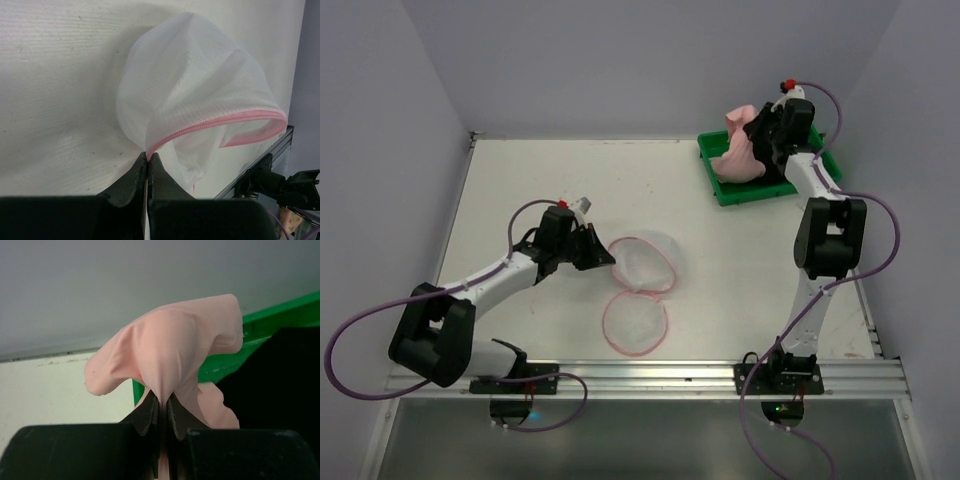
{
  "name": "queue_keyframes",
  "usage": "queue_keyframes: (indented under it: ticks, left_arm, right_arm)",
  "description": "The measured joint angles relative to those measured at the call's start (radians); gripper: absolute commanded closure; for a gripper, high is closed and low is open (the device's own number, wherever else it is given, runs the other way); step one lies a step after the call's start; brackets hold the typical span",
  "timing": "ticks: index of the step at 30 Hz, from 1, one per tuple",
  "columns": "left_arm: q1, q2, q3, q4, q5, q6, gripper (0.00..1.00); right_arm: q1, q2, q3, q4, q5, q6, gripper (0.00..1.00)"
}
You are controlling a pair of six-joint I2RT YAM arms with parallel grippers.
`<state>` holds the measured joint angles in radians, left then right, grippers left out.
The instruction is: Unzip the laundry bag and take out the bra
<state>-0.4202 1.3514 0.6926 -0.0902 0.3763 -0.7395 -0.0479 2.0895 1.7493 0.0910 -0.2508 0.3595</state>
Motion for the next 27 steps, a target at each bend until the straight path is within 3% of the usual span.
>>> queue_keyframes:
  ticks: [6,10,13,14,20,27]
  left_arm:
    - [0.0,0.005,-0.014,0.001,0.011,0.0,1.0]
    - [0.0,0.005,-0.019,0.001,0.013,0.0,1.0]
    - [0.0,0.005,-0.021,0.003,0.013,0.0,1.0]
    - [0.0,0.005,-0.021,0.004,0.013,0.0,1.0]
    - [0.0,0.005,-0.024,0.007,0.013,0.0,1.0]
    - [0.0,0.005,-0.03,0.006,0.013,0.002,1.0]
  right_arm:
    - [-0.002,0.002,0.002,-0.144,0.021,-0.04,0.99]
    - [-0.004,0.028,0.053,-0.222,0.027,-0.063,0.93]
    - [-0.004,0.071,0.111,-0.296,0.027,-0.079,0.8]
    - [-0.004,0.091,0.137,-0.325,0.025,-0.085,0.71]
    - [-0.004,0.185,0.21,-0.455,0.003,-0.113,0.51]
    - [-0.004,0.172,0.208,-0.502,0.004,-0.127,0.27]
